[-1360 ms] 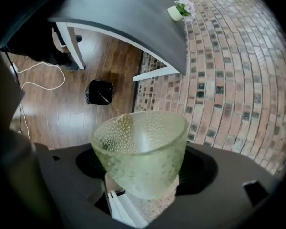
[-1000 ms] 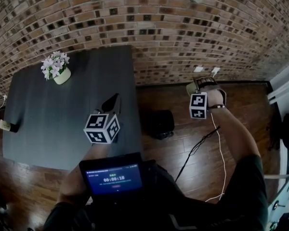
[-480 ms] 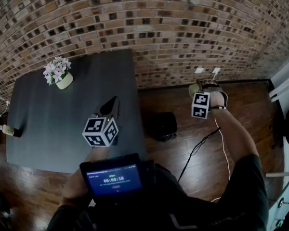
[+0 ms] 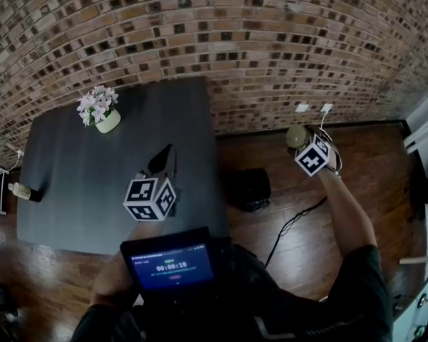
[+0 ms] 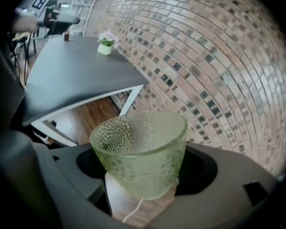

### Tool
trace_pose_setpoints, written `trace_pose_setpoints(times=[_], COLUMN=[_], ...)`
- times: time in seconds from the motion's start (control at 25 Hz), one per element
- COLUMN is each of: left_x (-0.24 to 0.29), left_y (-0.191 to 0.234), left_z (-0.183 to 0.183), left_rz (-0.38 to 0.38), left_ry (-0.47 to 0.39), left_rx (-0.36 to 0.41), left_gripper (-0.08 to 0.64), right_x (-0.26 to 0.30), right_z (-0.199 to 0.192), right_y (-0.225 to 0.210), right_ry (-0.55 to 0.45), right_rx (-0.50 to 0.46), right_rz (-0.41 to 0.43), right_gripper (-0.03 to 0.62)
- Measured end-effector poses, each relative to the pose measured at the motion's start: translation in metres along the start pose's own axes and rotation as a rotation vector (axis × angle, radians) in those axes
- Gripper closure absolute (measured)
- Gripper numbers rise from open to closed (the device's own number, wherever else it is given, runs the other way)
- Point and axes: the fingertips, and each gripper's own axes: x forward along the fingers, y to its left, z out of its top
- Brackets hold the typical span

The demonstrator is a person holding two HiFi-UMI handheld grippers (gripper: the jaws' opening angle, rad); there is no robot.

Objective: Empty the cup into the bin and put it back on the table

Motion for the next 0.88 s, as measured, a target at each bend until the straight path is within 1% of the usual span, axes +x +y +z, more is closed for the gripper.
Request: trace_pose_setpoints(times=[0.08,0.2,0.24,0.28,0.32,0.44,0.56,0.64,0.76,0.88], left_x=[-0.008,-0.022,-0.026,-0.031,-0.036,-0.052,-0.07,-0.082,-0.1,-0.116], left_y=[0.003,0.01,0.013,0.017,0.02,0.03,0.045,0.054,0.07,0.086], left_z=[0.005,0.01,0.012,0.013,0.016,0.025,0.03,0.031,0.031,0.031], left_rz=[-0.009,-0.018,-0.018,-0.019,-0.021,-0.032,-0.022,-0.013,0.006,0.03], left_ry=[-0.005,-0.007,-0.007,-0.01,-0.015,-0.038,-0.046,-0.046,-0.049,-0.056], left_rx=[0.0,0.005,0.006,0.007,0.008,0.016,0.014,0.009,0.001,-0.008], left_gripper=[0.568,0.568,0.568,0.568,0.568,0.568,0.568,0.568,0.568,0.568], right_x=[0.001,-0.021,-0.031,-0.039,-0.048,-0.069,-0.088,-0.1,-0.117,-0.129], right_z=[-0.003,0.017,0.027,0.036,0.045,0.073,0.1,0.117,0.145,0.173], right_y=[0.003,0.0,0.001,0.003,0.008,0.032,0.053,0.067,0.092,0.12], right_ry=[-0.079,-0.264,-0.326,-0.378,-0.417,-0.501,-0.58,-0.621,-0.668,-0.698], right_rx=[0.161,0.421,0.488,0.535,0.554,0.547,0.616,0.642,0.638,0.611], right_rz=[0.031,0.076,0.092,0.106,0.118,0.167,0.23,0.259,0.303,0.349], right_gripper=[0.192,0.192,0.192,0.192,0.192,0.192,0.192,0.192,0.192,0.192])
